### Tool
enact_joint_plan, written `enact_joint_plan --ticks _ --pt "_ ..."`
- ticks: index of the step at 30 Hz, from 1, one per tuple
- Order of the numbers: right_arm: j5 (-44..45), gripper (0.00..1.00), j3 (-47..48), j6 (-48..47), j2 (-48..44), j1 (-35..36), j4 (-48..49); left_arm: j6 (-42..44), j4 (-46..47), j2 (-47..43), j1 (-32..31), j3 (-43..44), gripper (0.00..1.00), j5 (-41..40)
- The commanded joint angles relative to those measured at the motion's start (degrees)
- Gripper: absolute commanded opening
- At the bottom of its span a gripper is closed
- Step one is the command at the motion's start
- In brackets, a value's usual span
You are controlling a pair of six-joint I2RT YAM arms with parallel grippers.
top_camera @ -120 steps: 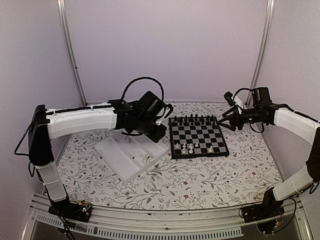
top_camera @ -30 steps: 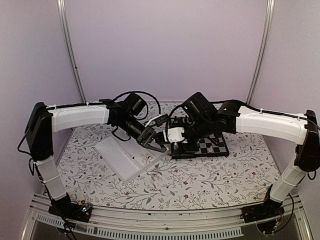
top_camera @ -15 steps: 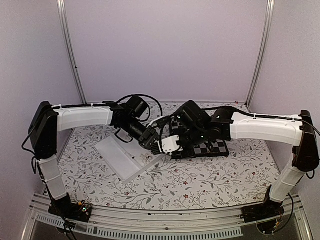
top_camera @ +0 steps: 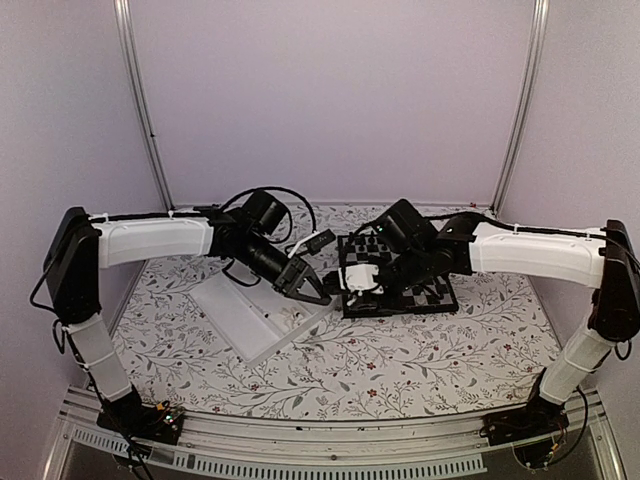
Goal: Set up the chess pieces on the board
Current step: Place the chess piece on the chessboard.
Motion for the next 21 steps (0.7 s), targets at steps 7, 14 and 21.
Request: enact_joint_plan --ticks 7,14,21 --pt "-40.3 0.07 -3.9 17.0 -7.7 -20.7 1.2 3.2 31.1 -12.4 -6.1 -9.3 0.20 -30.1" --pt "-51.6 0.08 -4.0 19.5 -7.5 -24.1 1.4 15.7 44.2 -11.9 -12.3 -8.9 0.27 -39.4" --pt "-53.1 0.09 -4.6 19.2 -7.8 -24.2 1.4 19.3 45.4 -7.2 -14.5 -4.6 0.30 -36.4"
